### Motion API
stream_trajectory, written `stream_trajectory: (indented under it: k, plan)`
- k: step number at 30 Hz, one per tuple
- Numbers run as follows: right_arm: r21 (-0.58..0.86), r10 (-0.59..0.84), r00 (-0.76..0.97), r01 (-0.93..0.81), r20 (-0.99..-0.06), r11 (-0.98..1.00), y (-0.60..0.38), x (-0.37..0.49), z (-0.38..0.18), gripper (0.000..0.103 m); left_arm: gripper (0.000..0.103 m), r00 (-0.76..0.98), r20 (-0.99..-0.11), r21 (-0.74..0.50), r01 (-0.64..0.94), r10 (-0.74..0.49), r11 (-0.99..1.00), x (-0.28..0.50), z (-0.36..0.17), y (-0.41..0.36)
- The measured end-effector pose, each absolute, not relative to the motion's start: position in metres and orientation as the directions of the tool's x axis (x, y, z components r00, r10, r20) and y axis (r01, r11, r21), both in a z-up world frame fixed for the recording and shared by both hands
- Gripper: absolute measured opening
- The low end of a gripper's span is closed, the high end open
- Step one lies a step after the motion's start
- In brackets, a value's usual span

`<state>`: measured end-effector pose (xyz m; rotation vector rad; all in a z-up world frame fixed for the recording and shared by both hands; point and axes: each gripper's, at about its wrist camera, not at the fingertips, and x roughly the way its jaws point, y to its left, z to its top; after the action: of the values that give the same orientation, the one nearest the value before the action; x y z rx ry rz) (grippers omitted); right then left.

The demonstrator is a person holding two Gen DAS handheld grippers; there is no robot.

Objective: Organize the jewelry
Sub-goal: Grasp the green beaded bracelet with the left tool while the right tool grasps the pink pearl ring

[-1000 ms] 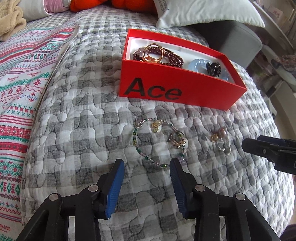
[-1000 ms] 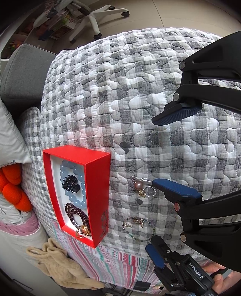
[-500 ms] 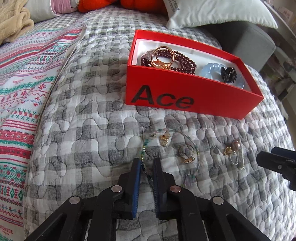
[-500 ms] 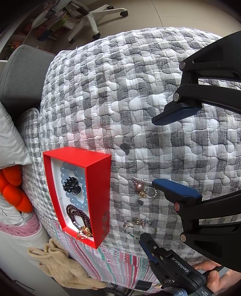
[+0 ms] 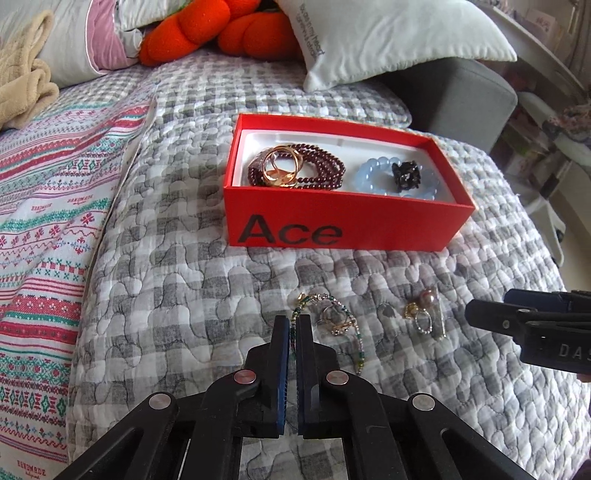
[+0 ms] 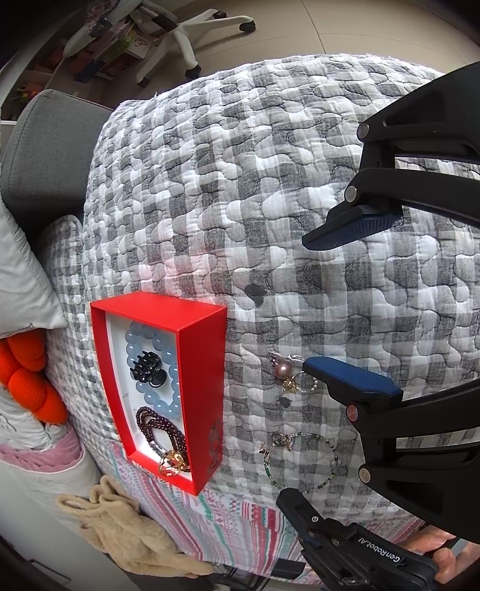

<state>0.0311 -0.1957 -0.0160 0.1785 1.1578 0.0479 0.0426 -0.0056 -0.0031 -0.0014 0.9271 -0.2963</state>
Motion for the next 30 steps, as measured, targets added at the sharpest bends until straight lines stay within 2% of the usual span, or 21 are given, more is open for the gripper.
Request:
stream_trajectory:
  k: [20, 24, 26, 28, 30]
  plan:
    - [0.216, 0.156, 0.424, 0.096, -0.892, 0.972, -0.194, 0.051, -0.018, 0.063, 0.0, 0.591, -0.755, -0.175, 0.239, -0.286, 0.955, 0.038, 0.013, 0.005]
    - [0.265, 0.204, 0.413, 0.096, -0.888, 0.959, -0.195, 0.053, -0.022, 0.062, 0.0, 0.594, -0.752, -0.179, 0.236, -0.287, 0.955, 0.038, 0.014, 0.006]
    - [0.286, 0.229, 0.401, 0.088, -0.887, 0.954, -0.192, 0.055, -0.024, 0.052, 0.0, 0.592, -0.753, -0.178, 0.236, -0.286, 0.955, 0.038, 0.014, 0.006]
    - [0.272, 0.221, 0.389, 0.081, -0.894, 0.959, -0.186, 0.056, -0.028, 0.035, 0.0, 0.589, -0.756, -0.179, 0.234, -0.286, 0.956, 0.039, 0.013, 0.007]
    - [0.254, 0.209, 0.386, 0.07, -0.899, 0.965, -0.181, 0.057, -0.029, 0.028, 0.0, 0.586, -0.759, -0.179, 0.234, -0.285, 0.956, 0.039, 0.012, 0.008]
